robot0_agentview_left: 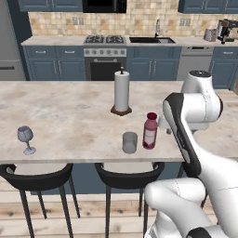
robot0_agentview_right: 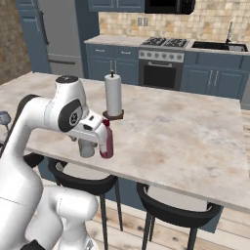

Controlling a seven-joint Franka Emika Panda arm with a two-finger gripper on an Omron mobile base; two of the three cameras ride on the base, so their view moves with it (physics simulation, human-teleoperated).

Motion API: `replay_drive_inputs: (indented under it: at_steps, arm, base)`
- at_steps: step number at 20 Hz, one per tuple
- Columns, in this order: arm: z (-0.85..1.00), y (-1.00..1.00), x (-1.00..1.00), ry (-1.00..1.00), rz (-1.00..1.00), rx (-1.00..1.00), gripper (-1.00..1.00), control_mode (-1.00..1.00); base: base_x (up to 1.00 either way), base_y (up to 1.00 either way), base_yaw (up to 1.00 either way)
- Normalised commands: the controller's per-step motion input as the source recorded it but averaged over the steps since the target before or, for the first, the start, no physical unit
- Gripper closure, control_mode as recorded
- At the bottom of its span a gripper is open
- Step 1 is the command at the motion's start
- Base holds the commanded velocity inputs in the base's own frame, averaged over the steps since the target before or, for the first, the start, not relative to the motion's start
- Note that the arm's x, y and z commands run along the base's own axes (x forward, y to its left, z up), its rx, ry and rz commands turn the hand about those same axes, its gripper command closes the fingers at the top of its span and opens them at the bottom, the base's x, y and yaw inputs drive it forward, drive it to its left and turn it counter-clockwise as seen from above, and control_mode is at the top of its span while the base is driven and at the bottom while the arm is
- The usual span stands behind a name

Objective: There is a wine glass and glass cup on the dining counter. Place the wine bottle next to the wine glass and the juice bottle next to the glass cup.

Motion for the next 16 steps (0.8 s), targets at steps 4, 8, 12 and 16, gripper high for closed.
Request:
replay_drive_inputs:
  at_steps: [4, 8, 12, 16]
  arm:
    - [0.0, 0.0, -0.42, -0.01, 0.12, 0.0, -1.0, -1.0]
    - [0.01, 0.0, -0.4, -0.02, 0.07, 0.0, -1.0, -1.0]
    - [0.0, 0.0, -0.29, 0.0, 0.02, 0.0, -1.0, -1.0]
    - [0.0, 0.0, -0.01, 0.0, 0.0, 0.0, -1.0, -1.0]
  base:
    - [0.0, 0.0, 0.0]
    - [0.0, 0.0, 0.0]
    - [0.0, 0.0, 0.0]
    - [0.0, 0.0, 0.0]
